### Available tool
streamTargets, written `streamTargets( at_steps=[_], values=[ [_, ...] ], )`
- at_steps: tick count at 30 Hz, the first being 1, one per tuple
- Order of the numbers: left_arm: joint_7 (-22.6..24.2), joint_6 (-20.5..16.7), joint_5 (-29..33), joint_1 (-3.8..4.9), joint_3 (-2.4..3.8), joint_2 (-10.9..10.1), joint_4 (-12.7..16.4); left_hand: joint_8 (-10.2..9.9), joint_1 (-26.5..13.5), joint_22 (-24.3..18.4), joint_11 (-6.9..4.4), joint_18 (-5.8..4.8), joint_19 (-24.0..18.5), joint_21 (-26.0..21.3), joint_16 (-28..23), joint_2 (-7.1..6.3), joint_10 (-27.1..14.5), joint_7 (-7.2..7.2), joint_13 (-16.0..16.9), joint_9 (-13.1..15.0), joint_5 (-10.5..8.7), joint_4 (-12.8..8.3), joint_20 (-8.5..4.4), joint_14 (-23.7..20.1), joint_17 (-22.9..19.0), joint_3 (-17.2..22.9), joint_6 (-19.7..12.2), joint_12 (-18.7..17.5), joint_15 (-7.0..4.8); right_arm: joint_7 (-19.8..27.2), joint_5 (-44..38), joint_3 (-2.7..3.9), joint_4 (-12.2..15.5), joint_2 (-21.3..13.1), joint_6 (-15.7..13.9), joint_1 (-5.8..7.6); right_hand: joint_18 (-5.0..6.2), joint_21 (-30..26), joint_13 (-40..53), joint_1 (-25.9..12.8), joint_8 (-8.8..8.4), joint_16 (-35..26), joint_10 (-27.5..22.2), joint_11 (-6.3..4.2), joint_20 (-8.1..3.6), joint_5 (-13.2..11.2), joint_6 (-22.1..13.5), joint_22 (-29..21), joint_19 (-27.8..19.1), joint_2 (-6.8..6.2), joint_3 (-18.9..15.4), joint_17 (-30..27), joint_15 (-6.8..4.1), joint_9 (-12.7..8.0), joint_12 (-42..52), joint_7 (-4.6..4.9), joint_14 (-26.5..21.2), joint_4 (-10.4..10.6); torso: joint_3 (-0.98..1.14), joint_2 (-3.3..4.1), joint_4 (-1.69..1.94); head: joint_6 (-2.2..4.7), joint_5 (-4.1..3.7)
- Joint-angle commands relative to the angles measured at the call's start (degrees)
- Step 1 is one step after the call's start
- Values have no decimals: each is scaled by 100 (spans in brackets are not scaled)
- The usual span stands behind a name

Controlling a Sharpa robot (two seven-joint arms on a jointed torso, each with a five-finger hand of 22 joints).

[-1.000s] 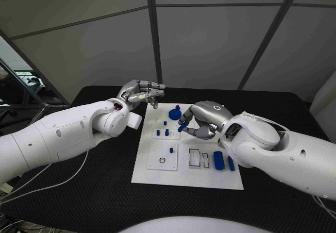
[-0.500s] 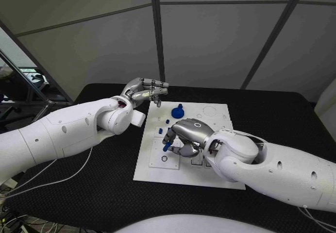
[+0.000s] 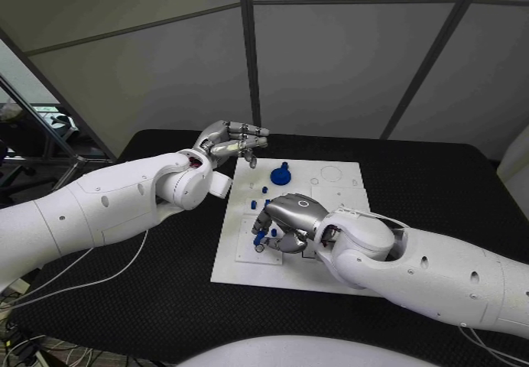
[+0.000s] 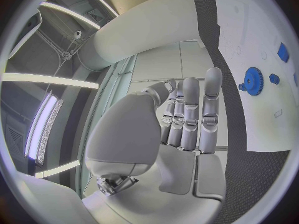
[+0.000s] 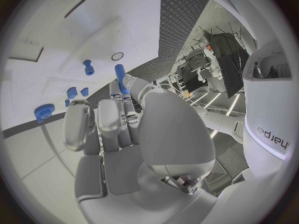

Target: Assemble the parts on the task board

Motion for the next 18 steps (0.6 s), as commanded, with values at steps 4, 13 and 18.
streamTargets(
  at_steps=[4,13,18],
  values=[
    [43,38,17,9,2,10,-1,38,-15,-9,-11,244,-39,-29,-28,50,-40,-5,7,-8,-20,-28,-16,-43,-7,-3,-11,31,-9,65,-70,-12,-53,43,189,-16,-68,-1,-1,30,9,27,24,33,6,42,17,124,11,-10,19,-5,-19,4,-39,33,77,-16,-1,4,-1,-17,11],
    [41,40,17,9,2,8,2,38,-15,-9,-11,244,-39,-29,-28,50,-40,-5,7,-8,-20,-28,-16,-43,-7,-3,-11,31,-9,24,-118,-22,-95,49,339,-24,-68,-1,-1,30,9,27,24,33,6,43,17,124,11,-10,19,-5,-19,4,-40,33,77,-16,-4,1,2,-38,17],
    [41,42,17,9,2,6,2,41,-12,-11,-10,244,-38,-33,-26,57,-49,-3,14,-8,-22,-36,-16,-43,-14,-5,-13,51,-9,-12,-159,-25,-99,36,383,-25,-68,0,0,27,9,25,27,34,8,48,19,125,10,-5,21,-9,-17,5,-43,34,75,-16,-2,-1,2,-48,21]
  ],
)
